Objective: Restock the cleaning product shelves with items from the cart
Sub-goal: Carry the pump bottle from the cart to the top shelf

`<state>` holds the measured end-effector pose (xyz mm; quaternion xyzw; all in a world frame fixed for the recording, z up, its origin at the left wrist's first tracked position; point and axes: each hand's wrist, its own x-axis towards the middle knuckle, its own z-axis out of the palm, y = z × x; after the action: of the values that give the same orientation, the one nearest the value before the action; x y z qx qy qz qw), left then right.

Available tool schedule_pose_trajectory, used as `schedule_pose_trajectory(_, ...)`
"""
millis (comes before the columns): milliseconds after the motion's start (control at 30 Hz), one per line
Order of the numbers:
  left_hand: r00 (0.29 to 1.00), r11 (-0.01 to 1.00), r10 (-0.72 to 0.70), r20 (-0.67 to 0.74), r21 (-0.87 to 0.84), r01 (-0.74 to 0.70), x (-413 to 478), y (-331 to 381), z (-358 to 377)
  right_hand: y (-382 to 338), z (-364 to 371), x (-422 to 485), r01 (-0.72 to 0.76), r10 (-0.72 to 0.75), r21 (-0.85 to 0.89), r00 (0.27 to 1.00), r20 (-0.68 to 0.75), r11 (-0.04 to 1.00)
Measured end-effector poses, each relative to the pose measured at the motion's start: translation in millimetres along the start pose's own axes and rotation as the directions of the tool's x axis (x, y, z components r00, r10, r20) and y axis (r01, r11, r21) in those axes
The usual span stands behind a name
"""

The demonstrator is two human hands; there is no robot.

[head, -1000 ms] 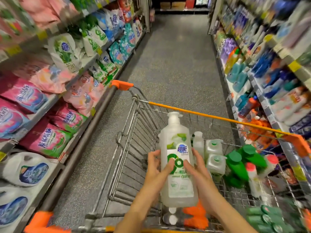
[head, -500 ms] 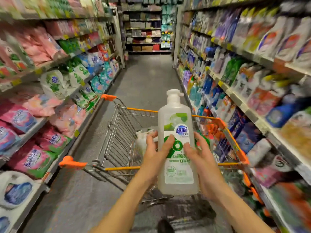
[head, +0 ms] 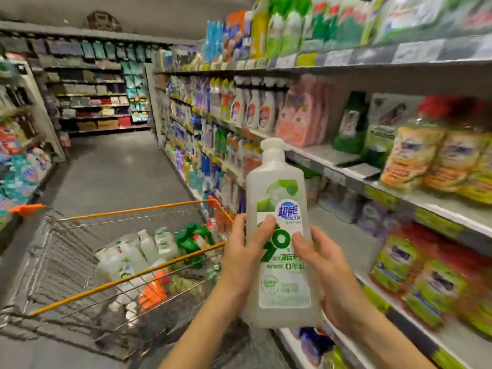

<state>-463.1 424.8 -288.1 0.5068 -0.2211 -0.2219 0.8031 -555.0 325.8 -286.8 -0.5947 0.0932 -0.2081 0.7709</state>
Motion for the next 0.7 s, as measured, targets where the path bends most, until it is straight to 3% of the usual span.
schedule_pose_trajectory(267,0.941,1.000,-0.016,0.337,-0.006,0.019,-108,-19,197,-108,-121,-182,0.136,-0.153,-0.078,0.949,-0.276,0.988)
schedule_pose_trajectory(500,0.815,0.997,-0.030,0.579,-0.041,0.067,-186,-23,343,-186,-194,-312,0.241,-0.300,-0.185,0.839,-0.454,0.953)
schedule_pose_trajectory(700,0.664,0.993,-0.003,0.747,-0.076,0.090,-218,-26,433,-229,-242,-372,0.317,-0.426,-0.286,0.717,-0.553,0.904)
